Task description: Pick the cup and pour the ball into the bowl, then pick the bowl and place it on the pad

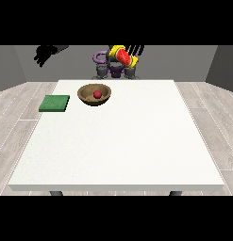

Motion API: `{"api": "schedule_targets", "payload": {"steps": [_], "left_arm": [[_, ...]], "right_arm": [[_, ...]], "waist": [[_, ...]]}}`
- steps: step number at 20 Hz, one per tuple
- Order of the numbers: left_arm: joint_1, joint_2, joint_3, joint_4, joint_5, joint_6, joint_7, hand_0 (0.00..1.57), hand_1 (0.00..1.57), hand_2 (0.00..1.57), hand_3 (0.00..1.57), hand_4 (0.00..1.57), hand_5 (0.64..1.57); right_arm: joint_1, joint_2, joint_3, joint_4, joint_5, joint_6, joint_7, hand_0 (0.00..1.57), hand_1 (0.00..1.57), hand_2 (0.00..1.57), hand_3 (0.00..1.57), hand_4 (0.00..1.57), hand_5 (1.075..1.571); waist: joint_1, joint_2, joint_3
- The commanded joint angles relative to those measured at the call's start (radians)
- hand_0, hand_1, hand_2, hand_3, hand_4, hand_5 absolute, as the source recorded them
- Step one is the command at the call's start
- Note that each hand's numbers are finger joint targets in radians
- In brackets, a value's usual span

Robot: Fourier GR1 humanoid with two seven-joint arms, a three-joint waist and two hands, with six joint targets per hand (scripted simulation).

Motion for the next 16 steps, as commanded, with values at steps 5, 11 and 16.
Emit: {"api": "schedule_targets", "payload": {"steps": [5, 11, 16], "left_arm": [[0.032, 0.027, 0.435, -0.188, 0.576, -0.104, -0.186, 0.0, 0.0, 0.0, 0.0, 1.07, 1.571], [0.065, 0.171, 0.613, -0.205, 0.86, -0.415, -0.284, 0.0, 0.0, 0.0, 0.0, 1.05, 1.563], [0.034, 0.302, 0.696, -0.192, 0.958, -0.541, -0.24, 0.0, 0.0, 0.0, 0.0, 1.05, 1.555]], "right_arm": [[0.024, 0.087, 0.033, 0.004, 0.051, -0.092, -0.025, 0.0, 0.0, 0.0, 0.0, 0.77, 1.556], [0.064, 0.198, 0.055, 0.02, 0.101, -0.19, -0.125, 0.0, 0.0, 0.0, 0.0, 0.73, 1.566], [0.017, 0.23, 0.056, 0.095, 0.092, -0.177, -0.211, 0.0, 0.0, 0.0, 0.0, 0.74, 1.567]], "waist": [[0.099, 0.042, -0.0019], [0.169, 0.11, 0.007], [0.164, 0.19, 0.0098]]}}
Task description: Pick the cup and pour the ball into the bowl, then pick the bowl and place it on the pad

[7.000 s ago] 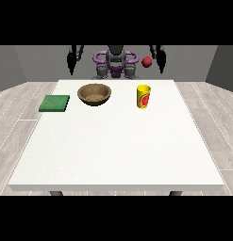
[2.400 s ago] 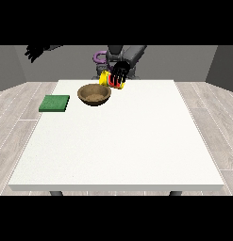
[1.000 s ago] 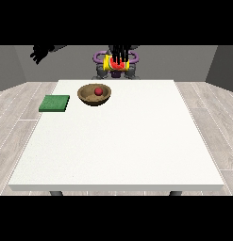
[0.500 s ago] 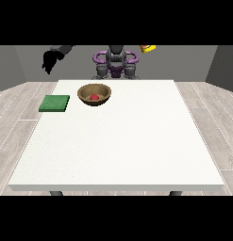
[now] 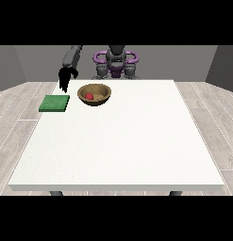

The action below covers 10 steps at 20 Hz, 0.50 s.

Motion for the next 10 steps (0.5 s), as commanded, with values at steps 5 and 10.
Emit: {"api": "schedule_targets", "payload": {"steps": [5, 10], "left_arm": [[0.059, 0.122, 0.087, -0.047, 0.143, -0.145, -0.007, 0.0, 0.0, 0.0, 0.0, 0.98, 1.553], [0.117, 0.204, 0.133, -0.048, 0.174, -0.153, -0.028, 0.0, 0.0, 0.0, 0.0, 1.01, 1.535]], "right_arm": [[-0.089, 0.043, 0.0, 0.187, 0.021, -0.023, -0.168, 0.0, 0.0, 0.0, 0.0, 0.65, 1.56], [-0.138, 0.073, 0.052, 0.238, 0.038, -0.027, -0.185, 0.0, 0.0, 0.0, 0.0, 0.56, 1.56]], "waist": [[0.005, 0.095, 0.0023], [-0.073, 0.093, 0.002]]}}
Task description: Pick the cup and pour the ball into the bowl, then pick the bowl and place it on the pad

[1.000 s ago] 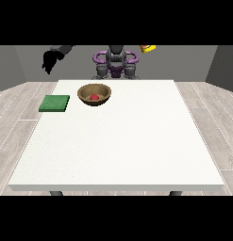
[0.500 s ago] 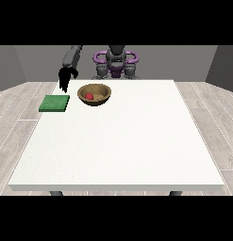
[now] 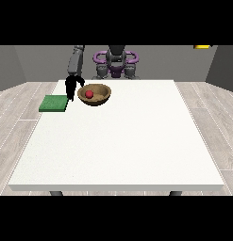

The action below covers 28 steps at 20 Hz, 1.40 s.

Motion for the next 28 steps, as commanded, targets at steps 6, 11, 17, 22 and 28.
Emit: {"api": "schedule_targets", "payload": {"steps": [6, 11, 17, 22, 28], "left_arm": [[0.072, 0.076, 0.036, -0.06, 0.087, -0.059, -0.011, 0.0, 0.0, 0.0, 0.0, 1.02, 1.533], [0.037, 0.102, 0.041, -0.094, 0.111, -0.06, 0.015, 0.0, 0.0, 0.0, 0.0, 1.01, 1.542], [-0.006, 0.133, 0.046, -0.089, 0.138, -0.05, 0.072, 0.0, 0.0, 0.0, 0.0, 1.02, 1.537], [0.036, 0.176, 0.091, -0.043, 0.175, -0.109, 0.015, 0.0, 0.0, 0.0, 0.0, 1.02, 1.543], [0.003, 0.162, 0.092, -0.09, 0.197, -0.09, 0.034, 0.0, 0.0, 0.0, 0.0, 1.03, 1.529]], "right_arm": [[-0.088, -0.009, 0.003, 0.209, 0.016, 0.017, -0.152, 0.0, 0.0, 0.0, 0.0, 0.51, 1.552], [-0.113, -0.03, -0.027, 0.254, 0.001, 0.035, -0.232, 0.0, 0.0, 0.0, 0.0, 0.45, 1.544], [-0.164, 0.034, 0.013, 0.247, 0.02, -0.028, -0.193, 0.0, 0.0, 0.0, 0.0, 0.45, 1.55], [-0.172, 0.069, 0.016, 0.24, 0.028, -0.112, -0.202, 0.0, 0.0, 0.0, 0.0, 0.5, 1.556], [-0.069, -0.06, -0.017, 0.284, 0.087, -0.245, -0.11, 1.57, 1.57, 1.57, 1.57, 0.94, 1.471]], "waist": [[-0.019, 0.059, 0.0003], [0.015, 0.128, 0.0008], [0.006, 0.109, 0.0004], [0.002, 0.131, -0.0003], [0.043, 0.19, -0.0017]]}}
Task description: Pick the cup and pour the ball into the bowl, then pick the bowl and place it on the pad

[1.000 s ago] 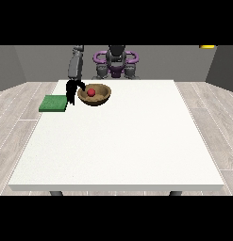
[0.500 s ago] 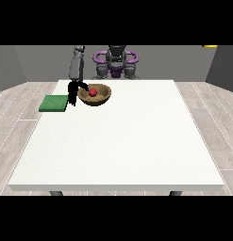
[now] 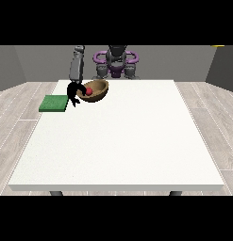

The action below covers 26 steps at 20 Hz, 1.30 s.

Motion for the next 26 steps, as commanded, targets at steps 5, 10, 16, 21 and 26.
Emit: {"api": "schedule_targets", "payload": {"steps": [5, 10, 16, 21, 26], "left_arm": [[0.025, 0.002, 0.023, 0.012, 0.028, -0.018, -0.01, 0.0, 0.0, 0.0, 0.0, 1.13, 1.517], [0.016, 0.038, 0.028, 0.062, 0.035, -0.043, 0.013, 0.0, 0.0, 0.0, 0.0, 1.19, 1.526], [0.089, 0.037, 0.055, 0.135, 0.011, -0.035, -0.035, 0.0, 0.0, 0.0, 0.0, 1.2, 1.54], [0.124, 0.072, 0.062, 0.179, -0.02, -0.024, -0.056, 0.0, 0.0, 0.0, 0.0, 1.2, 1.544], [0.182, 0.154, 0.13, 0.271, -0.004, -0.086, -0.159, 0.0, 0.0, 0.0, 0.0, 1.21, 1.545]], "right_arm": [[0.104, -0.115, 0.017, 0.05, 0.08, -0.126, 0.167, 1.57, 1.57, 1.57, 1.42, 0.95, 1.53], [0.057, -0.177, 0.061, -0.056, 0.115, -0.205, 0.325, 1.57, 1.57, 1.57, 1.25, 1.01, 1.546], [0.015, -0.298, 0.098, -0.149, 0.108, -0.136, 0.573, 1.57, 1.57, 1.57, 0.97, 1.05, 1.557], [-0.036, -0.427, 0.136, -0.205, 0.141, -0.034, 0.73, 1.57, 1.57, 1.57, 0.71, 1.06, 1.566], [-0.025, -0.485, 0.066, -0.228, 0.084, 0.044, 0.702, 1.57, 1.57, 1.57, 0.57, 1.09, 1.564]], "waist": [[0.022, 0.039, 0.0334], [0.008, -0.031, 0.0315], [-0.075, -0.08, 0.0334], [-0.139, -0.136, 0.0361], [-0.188, -0.096, 0.0369]]}}
